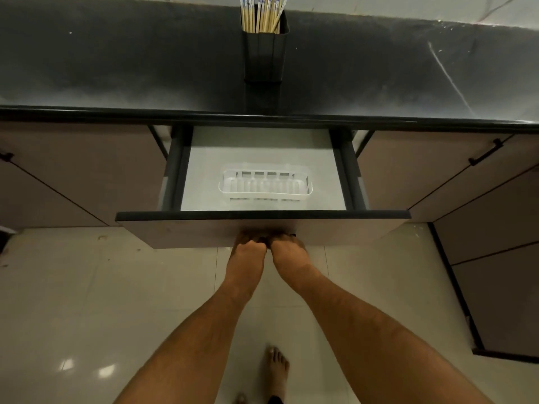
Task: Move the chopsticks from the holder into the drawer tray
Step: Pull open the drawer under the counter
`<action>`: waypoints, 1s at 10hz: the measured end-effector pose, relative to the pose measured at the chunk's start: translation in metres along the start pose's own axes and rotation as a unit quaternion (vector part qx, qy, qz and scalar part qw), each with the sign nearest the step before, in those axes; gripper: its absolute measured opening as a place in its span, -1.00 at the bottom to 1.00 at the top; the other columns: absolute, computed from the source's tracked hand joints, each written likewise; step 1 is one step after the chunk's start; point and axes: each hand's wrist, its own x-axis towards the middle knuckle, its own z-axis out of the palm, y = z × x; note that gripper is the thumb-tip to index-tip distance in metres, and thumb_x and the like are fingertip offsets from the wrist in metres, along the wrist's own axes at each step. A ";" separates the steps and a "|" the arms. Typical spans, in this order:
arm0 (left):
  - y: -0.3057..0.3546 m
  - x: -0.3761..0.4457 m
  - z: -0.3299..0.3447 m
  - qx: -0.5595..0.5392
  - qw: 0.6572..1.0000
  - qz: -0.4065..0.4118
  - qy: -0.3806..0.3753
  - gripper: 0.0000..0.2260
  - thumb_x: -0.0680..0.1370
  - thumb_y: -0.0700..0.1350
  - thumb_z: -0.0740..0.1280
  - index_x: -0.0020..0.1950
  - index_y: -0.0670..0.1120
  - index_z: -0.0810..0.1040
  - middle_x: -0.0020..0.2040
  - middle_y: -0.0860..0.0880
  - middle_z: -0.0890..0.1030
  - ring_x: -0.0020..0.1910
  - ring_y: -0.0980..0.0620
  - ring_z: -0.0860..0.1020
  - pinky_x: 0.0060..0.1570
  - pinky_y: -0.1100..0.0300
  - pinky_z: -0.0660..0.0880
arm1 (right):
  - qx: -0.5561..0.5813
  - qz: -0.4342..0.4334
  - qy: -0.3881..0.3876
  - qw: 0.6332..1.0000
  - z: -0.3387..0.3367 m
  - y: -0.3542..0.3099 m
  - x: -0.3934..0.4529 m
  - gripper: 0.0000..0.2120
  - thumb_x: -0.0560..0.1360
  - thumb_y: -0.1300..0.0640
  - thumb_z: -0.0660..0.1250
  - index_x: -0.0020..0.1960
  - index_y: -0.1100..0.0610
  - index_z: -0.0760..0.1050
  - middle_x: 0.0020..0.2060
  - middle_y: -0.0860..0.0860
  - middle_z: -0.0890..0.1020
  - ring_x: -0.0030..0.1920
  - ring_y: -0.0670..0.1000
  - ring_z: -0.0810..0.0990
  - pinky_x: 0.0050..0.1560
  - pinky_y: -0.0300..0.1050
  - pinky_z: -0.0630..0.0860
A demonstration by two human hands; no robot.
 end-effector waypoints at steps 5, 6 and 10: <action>0.009 -0.111 0.027 -0.062 0.997 -0.038 -0.033 -0.73 0.62 -0.13 0.31 0.30 -0.16 0.58 0.24 -0.13 0.62 0.25 -0.08 0.56 0.31 0.13 0.47 | -0.031 -0.023 0.021 0.999 0.062 0.005 -0.092 -0.66 0.58 0.10 0.36 0.34 0.02 0.49 0.26 0.11 0.60 0.23 0.17 0.58 0.32 0.04 0.46; 0.008 -0.128 0.033 -0.091 0.995 -0.019 -0.030 -0.63 0.64 -0.06 0.12 0.32 -0.23 0.52 0.34 -0.19 0.54 0.35 -0.13 0.46 0.32 0.19 0.38 | -0.045 -0.038 0.016 0.998 0.068 0.008 -0.104 -0.66 0.58 0.12 0.36 0.34 0.02 0.49 0.26 0.10 0.60 0.23 0.17 0.57 0.31 0.04 0.48; 0.016 -0.134 0.009 0.009 0.999 0.028 -0.038 -0.69 0.60 -0.20 0.34 0.34 -0.10 0.55 0.23 -0.10 0.63 0.16 -0.03 0.60 0.30 0.19 0.45 | -0.040 -0.120 0.072 0.989 0.060 0.013 -0.130 -0.69 0.57 0.27 0.31 0.30 0.11 0.52 0.18 0.12 0.62 0.09 0.13 0.62 0.22 -0.01 0.56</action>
